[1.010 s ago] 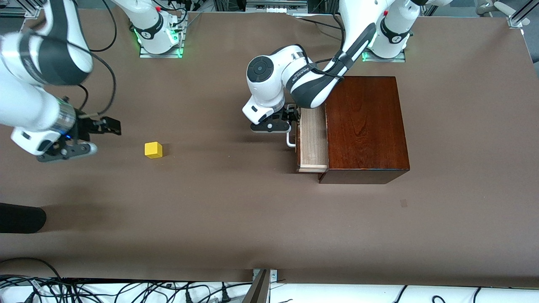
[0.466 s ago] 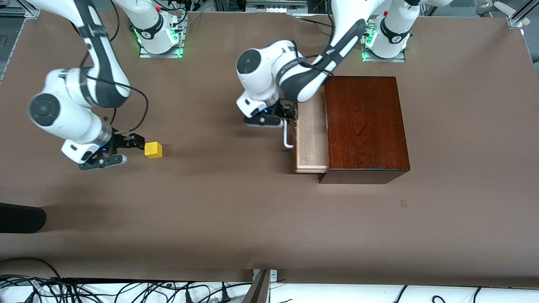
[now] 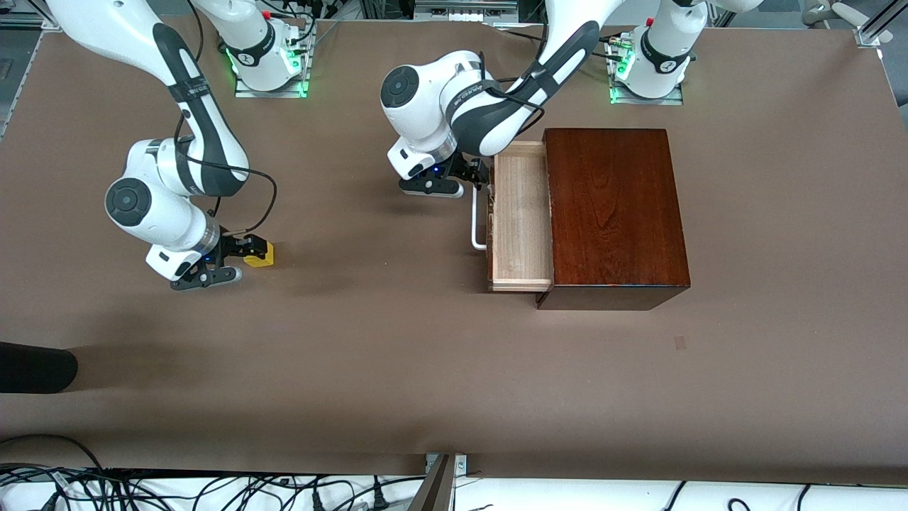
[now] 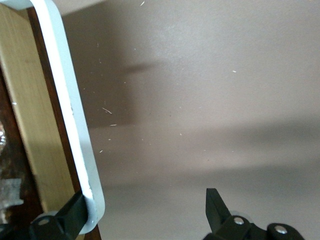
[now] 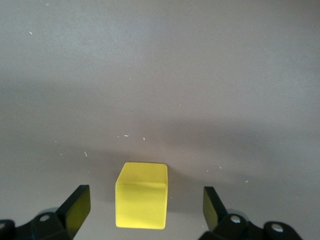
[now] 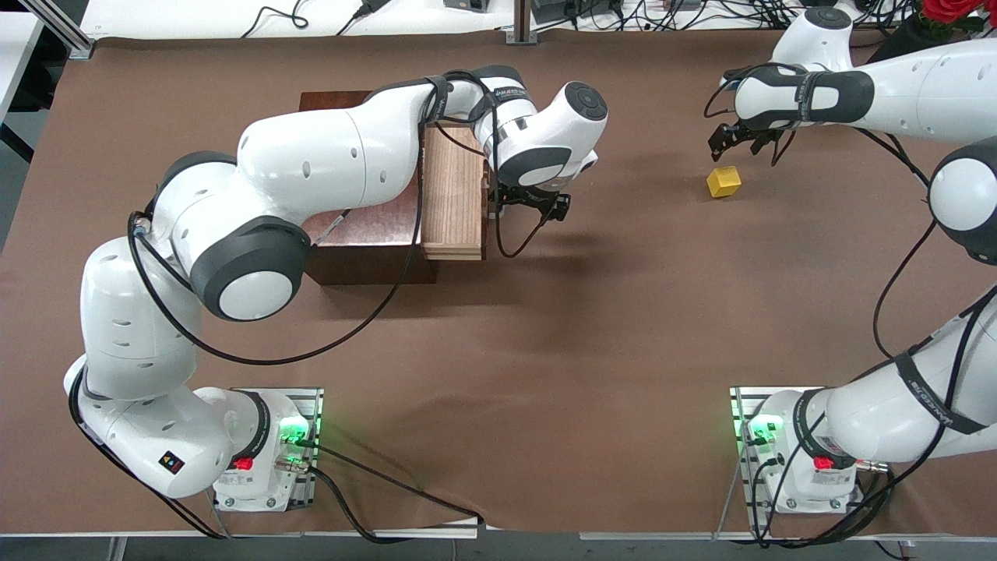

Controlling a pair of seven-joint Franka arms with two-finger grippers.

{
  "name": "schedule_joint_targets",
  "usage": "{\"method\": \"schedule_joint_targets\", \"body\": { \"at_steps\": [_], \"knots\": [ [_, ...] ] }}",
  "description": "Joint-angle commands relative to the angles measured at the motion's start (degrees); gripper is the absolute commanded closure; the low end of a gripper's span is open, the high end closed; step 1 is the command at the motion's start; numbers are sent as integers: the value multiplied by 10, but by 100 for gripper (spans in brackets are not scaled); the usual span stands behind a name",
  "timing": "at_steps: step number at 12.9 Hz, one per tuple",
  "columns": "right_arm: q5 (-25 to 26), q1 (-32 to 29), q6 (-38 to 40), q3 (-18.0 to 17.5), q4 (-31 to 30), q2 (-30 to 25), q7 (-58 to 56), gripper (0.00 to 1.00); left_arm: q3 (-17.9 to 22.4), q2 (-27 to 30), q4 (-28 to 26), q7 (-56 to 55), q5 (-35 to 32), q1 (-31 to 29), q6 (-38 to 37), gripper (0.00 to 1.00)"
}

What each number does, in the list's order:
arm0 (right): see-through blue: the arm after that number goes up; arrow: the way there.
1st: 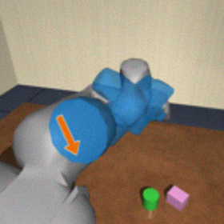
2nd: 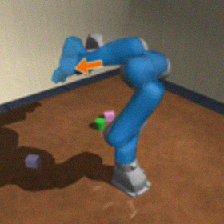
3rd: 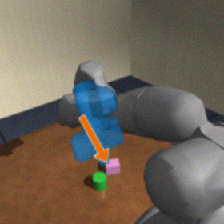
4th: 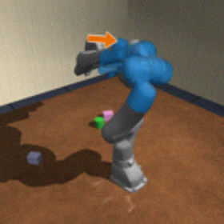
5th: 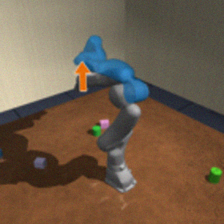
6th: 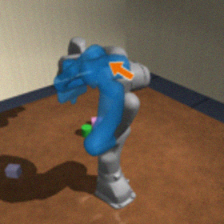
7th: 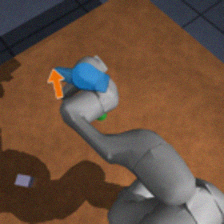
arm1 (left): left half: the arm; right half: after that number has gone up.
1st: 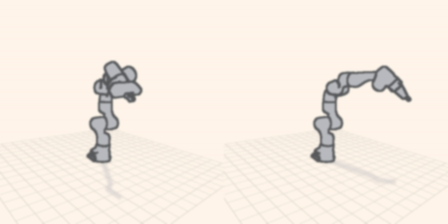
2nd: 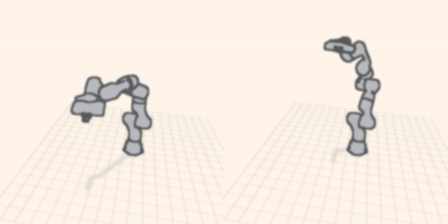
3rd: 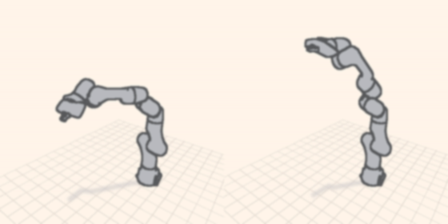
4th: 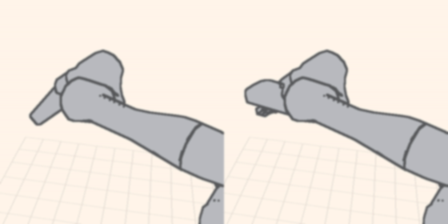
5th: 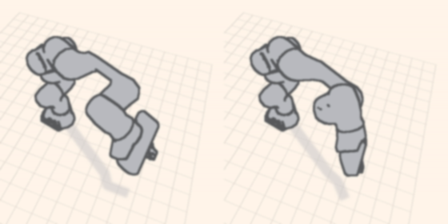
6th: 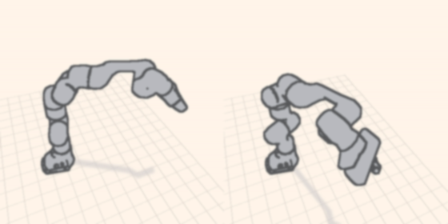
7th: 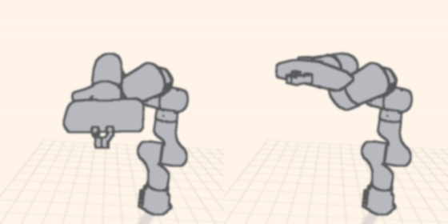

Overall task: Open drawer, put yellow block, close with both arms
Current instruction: 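Pull the drawer further open while the right gripper reaches the yellow cube, then grasp the yellow cube with the right gripper while the left gripper withdraws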

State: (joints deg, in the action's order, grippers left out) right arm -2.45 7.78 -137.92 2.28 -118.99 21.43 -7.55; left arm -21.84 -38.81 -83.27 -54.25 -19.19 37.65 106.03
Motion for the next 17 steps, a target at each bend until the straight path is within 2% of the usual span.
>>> {"method": "schedule_joint_targets", "body": {
  "at_steps": [1,4,6,7,9,12,14,15,17],
  "knots": [
    [-11,1,-52,-4,-40,0,2,0,-16,7,64,-5,34,8,1,0],
    [-11,1,-72,-5,-53,12,3,0,-16,58,65,-4,80,-13,-24,0],
    [-11,1,-85,-5,-61,20,3,0,-16,92,65,-4,86,-30,-65,0],
    [-11,1,-96,-5,-64,25,3,4,-15,108,66,-4,86,-46,-92,0],
    [-11,1,-99,-5,-64,30,5,24,-16,142,66,-5,86,-99,-130,0],
    [-11,1,-96,-5,-63,30,4,72,-16,185,66,-4,86,-190,-192,0],
    [-11,1,-92,-5,-57,27,1,97,-17,200,66,42,86,-251,-232,0],
    [-10,1,-89,-6,-56,20,-5,100,-16,206,66,90,86,-274,-245,0],
    [-10,2,-28,-23,-31,-6,-5,100,-15,213,77,200,88,-315,-247,0]
  ]
}}
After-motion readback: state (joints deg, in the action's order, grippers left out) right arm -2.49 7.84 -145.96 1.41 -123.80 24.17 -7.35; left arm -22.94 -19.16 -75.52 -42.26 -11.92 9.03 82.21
